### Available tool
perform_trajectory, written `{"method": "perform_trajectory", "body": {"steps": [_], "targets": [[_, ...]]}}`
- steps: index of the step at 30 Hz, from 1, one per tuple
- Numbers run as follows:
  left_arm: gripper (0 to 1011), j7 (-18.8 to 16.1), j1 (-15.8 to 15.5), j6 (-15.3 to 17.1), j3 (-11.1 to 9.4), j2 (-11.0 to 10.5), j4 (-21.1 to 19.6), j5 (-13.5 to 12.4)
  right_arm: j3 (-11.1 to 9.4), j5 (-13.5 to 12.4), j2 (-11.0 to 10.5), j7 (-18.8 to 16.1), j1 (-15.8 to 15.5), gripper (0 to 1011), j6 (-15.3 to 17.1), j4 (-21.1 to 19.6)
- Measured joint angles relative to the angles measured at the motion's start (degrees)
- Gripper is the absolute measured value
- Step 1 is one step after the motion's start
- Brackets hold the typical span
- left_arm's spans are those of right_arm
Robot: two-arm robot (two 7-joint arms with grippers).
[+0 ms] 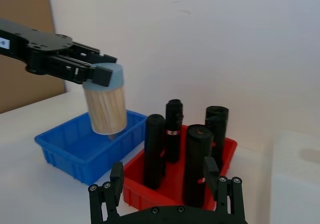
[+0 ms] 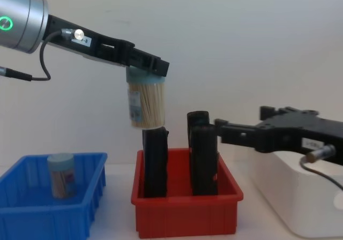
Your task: Pick the cotton swabs from the blue box and place them into the white box.
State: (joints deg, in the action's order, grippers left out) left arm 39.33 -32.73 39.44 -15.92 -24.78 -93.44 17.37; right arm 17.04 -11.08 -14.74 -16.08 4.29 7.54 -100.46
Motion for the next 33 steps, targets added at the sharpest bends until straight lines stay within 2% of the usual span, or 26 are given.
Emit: {"method": "perform_trajectory", "body": {"steps": [8, 14, 33], "targets": [[669, 0.24, -0.06, 0.14, -0.05, 0.00, -0.05, 0.00, 1.71, 3.13, 2.53, -4.91, 3.55, 1002, 2.31, 2.45], [669, 0.32, -0.08, 0.18, -0.05, 0.00, -0.09, 0.00, 2.52, 4.90, 4.02, -6.86, 5.80, 1002, 3.31, 4.45], [669, 0.44, -0.15, 0.24, -0.05, 0.00, -0.11, 0.01, 4.31, 8.64, 8.12, -7.61, 11.26, 1002, 3.31, 10.99]]}}
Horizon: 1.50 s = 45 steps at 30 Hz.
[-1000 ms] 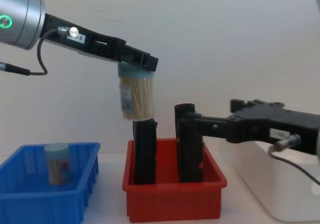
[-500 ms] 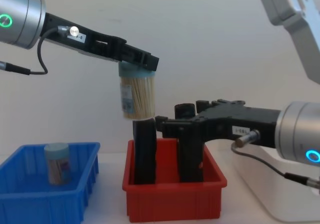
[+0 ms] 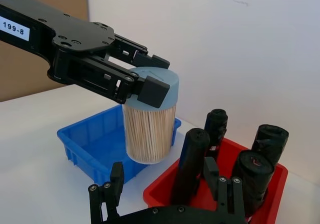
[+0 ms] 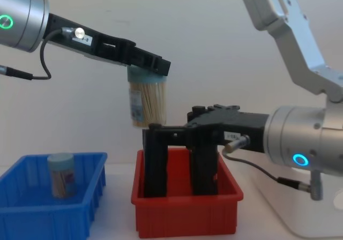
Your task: Pick the cotton swabs from the blue box and place them into the white box.
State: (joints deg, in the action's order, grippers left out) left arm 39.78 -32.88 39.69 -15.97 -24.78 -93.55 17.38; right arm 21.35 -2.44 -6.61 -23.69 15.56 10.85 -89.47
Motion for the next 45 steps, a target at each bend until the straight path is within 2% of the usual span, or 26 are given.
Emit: {"method": "perform_trajectory", "body": {"steps": [11, 27, 34, 41, 45], "targets": [[669, 0.01, 0.00, -0.01, 0.00, 0.00, 0.00, 0.00, 0.88, 0.90, 2.54, -0.57, 3.49, 1002, -1.59, 5.04], [669, 0.01, 0.00, -0.01, 0.00, 0.00, 0.01, 0.00, 1.65, 0.24, 5.12, -2.39, 7.17, 1002, -3.02, 10.69], [669, -0.01, 0.00, -0.01, 0.00, 0.00, 0.01, 0.00, 1.97, -0.05, 5.87, -3.05, 8.31, 863, -3.62, 12.49], [669, -0.02, 0.00, -0.01, 0.01, -0.01, 0.01, -0.04, 2.13, -0.25, 6.29, -3.31, 9.03, 653, -4.12, 13.56], [669, -0.06, 0.00, -0.02, 0.03, -0.01, 0.01, -0.07, 2.21, -0.42, 6.43, -3.36, 9.31, 652, -4.36, 14.00]]}}
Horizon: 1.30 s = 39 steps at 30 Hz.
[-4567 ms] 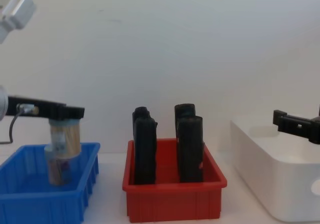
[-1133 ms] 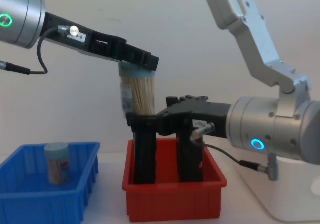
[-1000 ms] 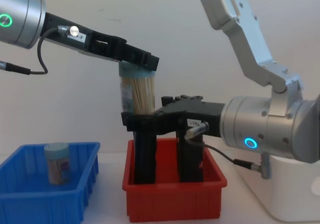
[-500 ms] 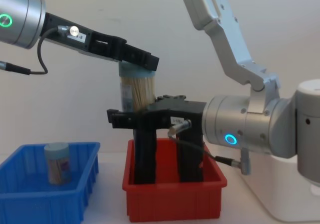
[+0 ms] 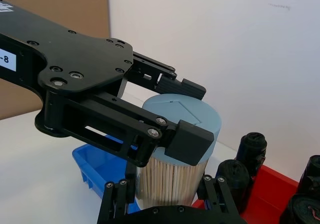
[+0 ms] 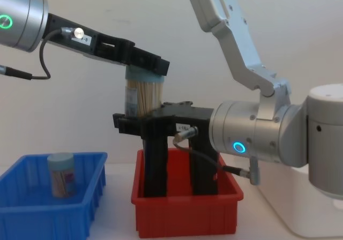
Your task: Pick the cotton swabs from the blue box and place them into the white box.
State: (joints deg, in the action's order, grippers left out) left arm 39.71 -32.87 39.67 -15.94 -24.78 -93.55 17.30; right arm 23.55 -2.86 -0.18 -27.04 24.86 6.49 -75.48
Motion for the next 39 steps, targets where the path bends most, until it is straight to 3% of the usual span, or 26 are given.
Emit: {"method": "perform_trajectory", "body": {"steps": [4, 10, 16, 28, 39], "targets": [[690, 0.02, 0.00, 0.00, -0.04, 0.01, 0.00, 0.02, 0.21, -0.12, 0.11, -0.11, 0.19, 652, -0.27, 0.21], [887, 0.03, 0.00, 0.00, -0.04, 0.01, 0.00, 0.05, 0.28, -0.20, 0.14, -0.09, 0.34, 652, -0.56, 0.45], [1004, 0.04, 0.00, 0.01, -0.03, 0.01, 0.00, 0.07, 0.38, -0.12, 0.13, 0.49, 0.37, 652, -0.68, 0.48], [1004, 0.07, 0.00, 0.01, -0.03, 0.01, 0.00, 0.07, 0.51, 1.06, -0.11, 4.19, -0.11, 652, 0.06, -0.23], [1004, 0.07, 0.00, 0.01, -0.03, 0.00, 0.00, 0.07, -0.17, 1.52, -1.35, 11.33, -2.19, 652, 1.59, -3.49]]}}
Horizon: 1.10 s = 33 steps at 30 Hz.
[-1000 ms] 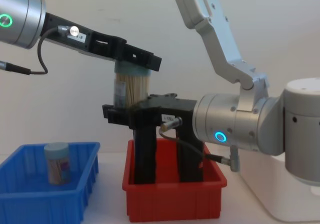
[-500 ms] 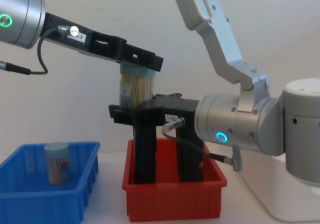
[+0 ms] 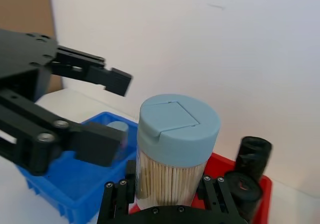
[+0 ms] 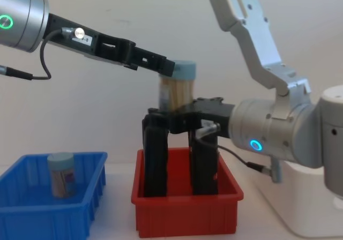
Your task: Pick the cotton swabs from the blue box and place them into the white box.
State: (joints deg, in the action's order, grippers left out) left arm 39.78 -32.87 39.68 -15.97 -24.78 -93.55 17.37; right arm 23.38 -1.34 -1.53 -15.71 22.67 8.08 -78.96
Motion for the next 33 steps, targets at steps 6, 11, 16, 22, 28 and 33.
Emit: {"method": "perform_trajectory", "body": {"steps": [6, 11, 16, 22, 28, 33], "targets": [[1004, 0.00, 0.00, 0.00, 0.00, 0.00, 0.00, 0.00, -1.23, -0.81, -1.62, 3.90, -1.74, 652, 0.55, -2.78], [1004, 0.00, 0.00, 0.00, 0.00, 0.01, 0.00, -0.01, -2.57, -1.87, -3.16, 6.77, -3.07, 652, 0.85, -4.77], [1004, 0.00, 0.00, 0.00, 0.00, 0.00, 0.00, -0.01, -4.02, -3.01, -4.74, 9.26, -4.36, 652, 1.14, -6.42], [1004, 0.00, 0.00, 0.00, 0.00, 0.00, 0.00, -0.01, -6.28, -4.67, -6.99, 12.46, -5.68, 652, 1.57, -7.94], [1004, -0.01, 0.00, 0.00, 0.00, 0.00, 0.00, 0.00, -8.99, -6.68, -9.31, 15.44, -6.59, 652, 2.24, -8.29], [1004, -0.01, 0.00, 0.00, 0.00, 0.00, 0.00, 0.00, -11.04, -8.41, -10.82, 17.10, -6.52, 652, 3.45, -6.82]]}}
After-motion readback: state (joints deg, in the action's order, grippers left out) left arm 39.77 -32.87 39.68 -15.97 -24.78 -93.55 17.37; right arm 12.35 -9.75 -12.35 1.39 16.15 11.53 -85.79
